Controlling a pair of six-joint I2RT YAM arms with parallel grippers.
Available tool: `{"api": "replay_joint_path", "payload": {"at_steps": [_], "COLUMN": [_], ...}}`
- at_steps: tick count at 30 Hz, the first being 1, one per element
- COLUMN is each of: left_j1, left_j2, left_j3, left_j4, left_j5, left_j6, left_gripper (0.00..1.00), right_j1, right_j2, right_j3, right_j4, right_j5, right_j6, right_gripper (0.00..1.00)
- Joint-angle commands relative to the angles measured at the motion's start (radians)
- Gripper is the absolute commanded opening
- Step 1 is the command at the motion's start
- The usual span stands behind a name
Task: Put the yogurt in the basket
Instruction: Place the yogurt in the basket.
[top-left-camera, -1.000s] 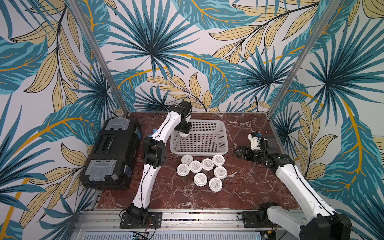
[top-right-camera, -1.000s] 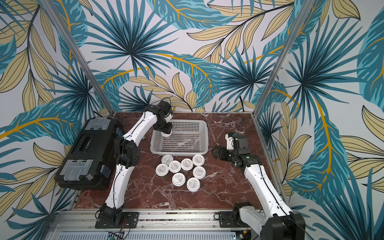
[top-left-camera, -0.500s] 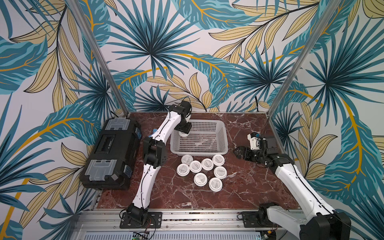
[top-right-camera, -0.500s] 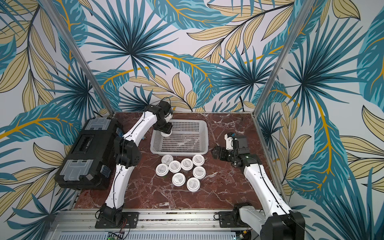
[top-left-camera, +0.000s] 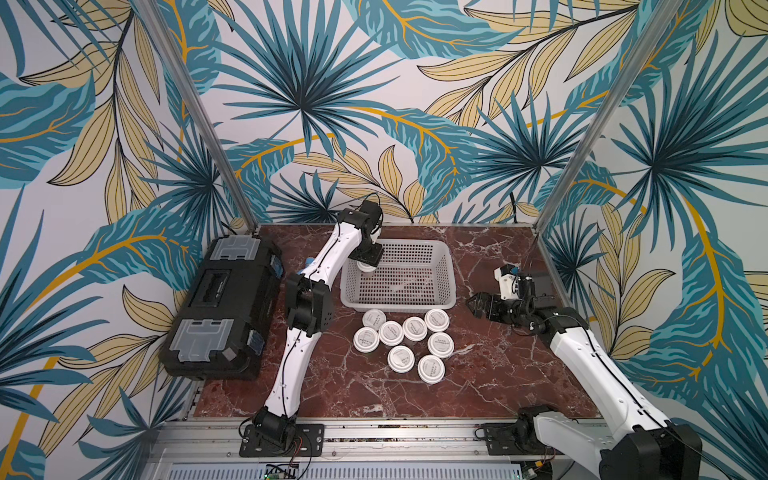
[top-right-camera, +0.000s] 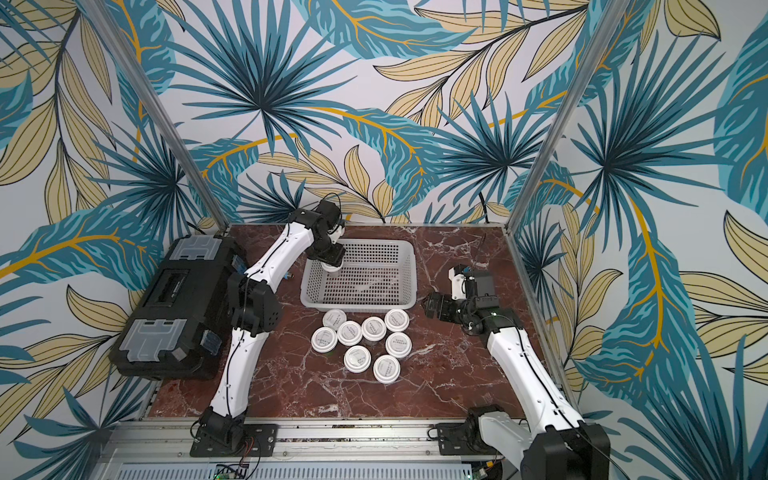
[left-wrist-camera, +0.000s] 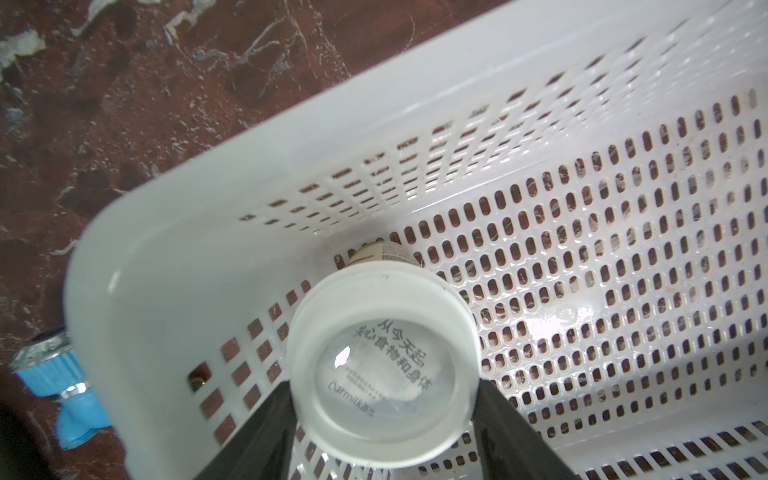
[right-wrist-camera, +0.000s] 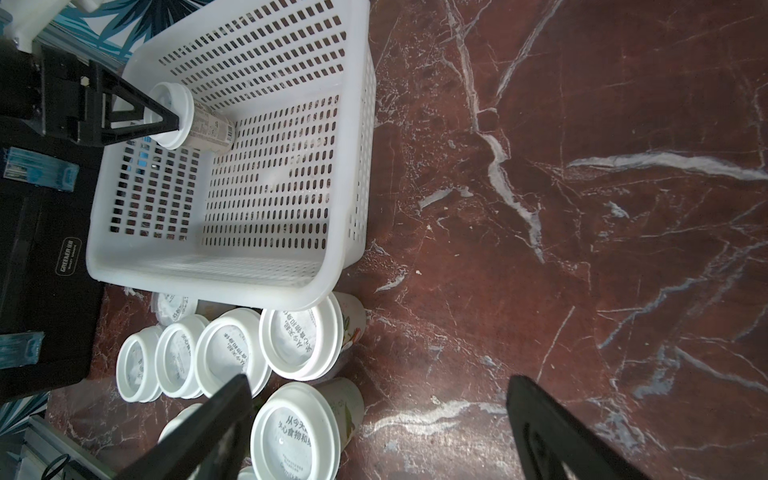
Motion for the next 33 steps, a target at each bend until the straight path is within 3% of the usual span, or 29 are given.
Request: {"api": "replay_joint_path", "payload": {"at_steps": [1,15,33], "left_j1": [0.007,0.005,0.006], "left_j2": [0.002,-0.001,-0.009], "left_j3": [-0.012,-0.036,-0.098], "left_j4": [0.023,0.052,0.044], "left_j5": [0.001,0.077,0.024], "left_j6": [0.000,-0.012,-0.005], "left_gripper": [0.69,0.71,0.73], "right_j1": [0.008,0.010,0.019], "right_j2": [0.004,0.001,-0.009], "right_j3": [0.009,0.009,0.002], "right_j4": [-0.005,-0.006,-0.009], "right_j5": [-0.007,-0.004,0.006], "right_j6": [-0.015,-0.016,-0.016], "right_gripper": [1.00,1.00,1.00]}}
